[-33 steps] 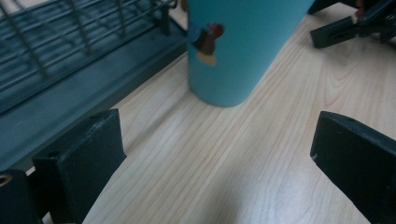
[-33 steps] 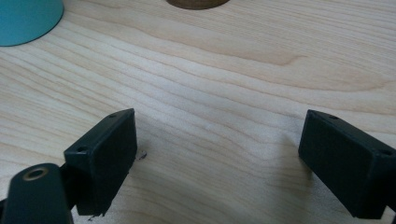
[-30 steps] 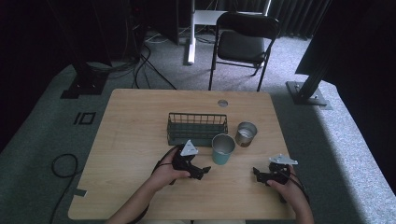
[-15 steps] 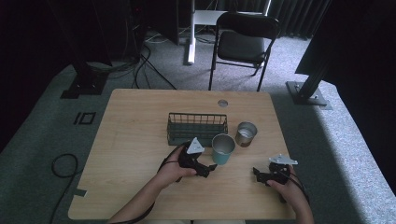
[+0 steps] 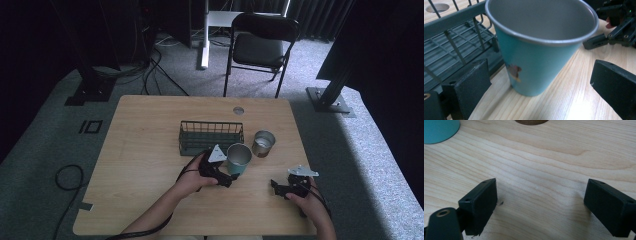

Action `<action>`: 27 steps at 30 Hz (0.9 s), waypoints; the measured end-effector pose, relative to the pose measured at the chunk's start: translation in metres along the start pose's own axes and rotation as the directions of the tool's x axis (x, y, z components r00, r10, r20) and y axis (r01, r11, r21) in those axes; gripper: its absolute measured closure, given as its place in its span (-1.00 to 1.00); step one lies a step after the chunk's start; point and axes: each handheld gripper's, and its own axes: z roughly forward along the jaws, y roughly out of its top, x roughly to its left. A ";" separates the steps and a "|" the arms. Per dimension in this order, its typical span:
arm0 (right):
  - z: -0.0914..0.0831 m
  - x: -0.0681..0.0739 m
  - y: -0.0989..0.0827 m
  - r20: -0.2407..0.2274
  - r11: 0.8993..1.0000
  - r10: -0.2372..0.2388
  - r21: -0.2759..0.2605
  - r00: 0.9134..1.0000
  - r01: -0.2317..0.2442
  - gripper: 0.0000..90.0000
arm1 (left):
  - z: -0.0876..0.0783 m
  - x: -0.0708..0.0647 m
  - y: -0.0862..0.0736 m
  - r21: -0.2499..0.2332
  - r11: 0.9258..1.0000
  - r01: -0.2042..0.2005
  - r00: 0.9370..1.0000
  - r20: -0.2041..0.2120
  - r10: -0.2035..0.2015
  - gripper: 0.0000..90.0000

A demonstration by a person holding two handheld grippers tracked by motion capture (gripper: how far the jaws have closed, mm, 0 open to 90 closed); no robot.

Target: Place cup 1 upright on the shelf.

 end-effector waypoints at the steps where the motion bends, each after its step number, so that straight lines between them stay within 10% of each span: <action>1: 0.000 0.000 0.000 0.000 1.000 0.000 0.000 1.000 0.000 -0.75 | 0.001 0.000 0.001 0.002 1.000 -0.002 1.000 -0.005 0.002 -0.93; 27: 0.000 0.000 0.000 -0.004 1.000 -0.004 0.000 1.000 0.004 -0.75 | 0.031 -0.017 0.019 -0.087 0.996 0.010 0.996 -0.089 -0.017 -0.91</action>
